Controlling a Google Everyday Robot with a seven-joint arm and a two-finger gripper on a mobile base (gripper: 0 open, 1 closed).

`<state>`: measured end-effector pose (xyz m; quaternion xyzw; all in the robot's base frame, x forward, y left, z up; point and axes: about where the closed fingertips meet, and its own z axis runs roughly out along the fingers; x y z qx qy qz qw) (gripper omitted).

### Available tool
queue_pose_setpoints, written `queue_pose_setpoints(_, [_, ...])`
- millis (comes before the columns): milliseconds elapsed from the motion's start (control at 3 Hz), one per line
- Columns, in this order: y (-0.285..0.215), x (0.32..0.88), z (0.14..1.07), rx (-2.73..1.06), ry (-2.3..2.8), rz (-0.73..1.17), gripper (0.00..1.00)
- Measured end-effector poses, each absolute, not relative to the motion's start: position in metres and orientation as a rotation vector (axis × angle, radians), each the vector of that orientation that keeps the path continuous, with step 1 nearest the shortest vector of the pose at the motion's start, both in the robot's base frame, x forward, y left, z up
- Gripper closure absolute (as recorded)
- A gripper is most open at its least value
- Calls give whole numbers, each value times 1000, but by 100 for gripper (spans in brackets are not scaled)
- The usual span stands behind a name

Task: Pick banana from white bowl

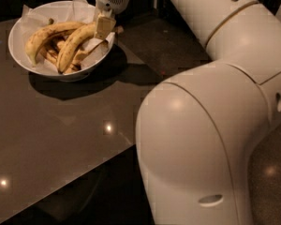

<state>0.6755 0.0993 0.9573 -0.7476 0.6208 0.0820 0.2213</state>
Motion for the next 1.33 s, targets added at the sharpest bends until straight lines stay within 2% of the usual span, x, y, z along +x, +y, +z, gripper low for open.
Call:
queue_pose_setpoints(333, [64, 647, 971, -1944, 1776, 261, 100])
queue_pose_setpoints(1333, [61, 632, 969, -1919, 1776, 282, 100])
